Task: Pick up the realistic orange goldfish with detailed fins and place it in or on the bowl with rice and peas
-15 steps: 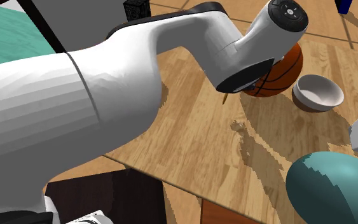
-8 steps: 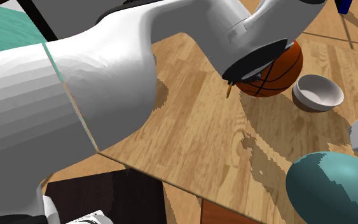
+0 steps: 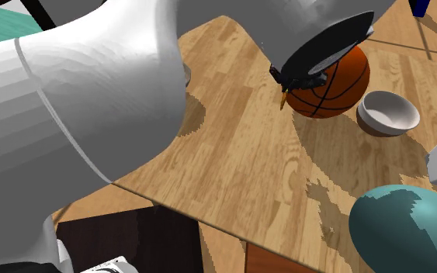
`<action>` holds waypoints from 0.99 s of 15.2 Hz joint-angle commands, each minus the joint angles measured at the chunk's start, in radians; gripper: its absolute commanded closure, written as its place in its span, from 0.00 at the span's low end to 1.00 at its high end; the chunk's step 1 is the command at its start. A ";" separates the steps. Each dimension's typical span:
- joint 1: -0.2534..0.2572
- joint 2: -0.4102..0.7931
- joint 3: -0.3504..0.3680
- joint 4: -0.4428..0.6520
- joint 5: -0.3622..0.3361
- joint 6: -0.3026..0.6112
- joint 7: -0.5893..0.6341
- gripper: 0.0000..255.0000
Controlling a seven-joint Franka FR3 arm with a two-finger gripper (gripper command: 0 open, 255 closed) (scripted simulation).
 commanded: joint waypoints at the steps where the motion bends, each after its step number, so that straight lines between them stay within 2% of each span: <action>1: 0.000 0.007 0.000 0.035 -0.003 -0.027 0.008 1.00; 7: -0.001 0.029 -0.001 0.135 -0.009 -0.103 0.028 1.00; 15: 0.093 -0.145 0.061 -0.092 -0.043 -0.009 0.172 1.00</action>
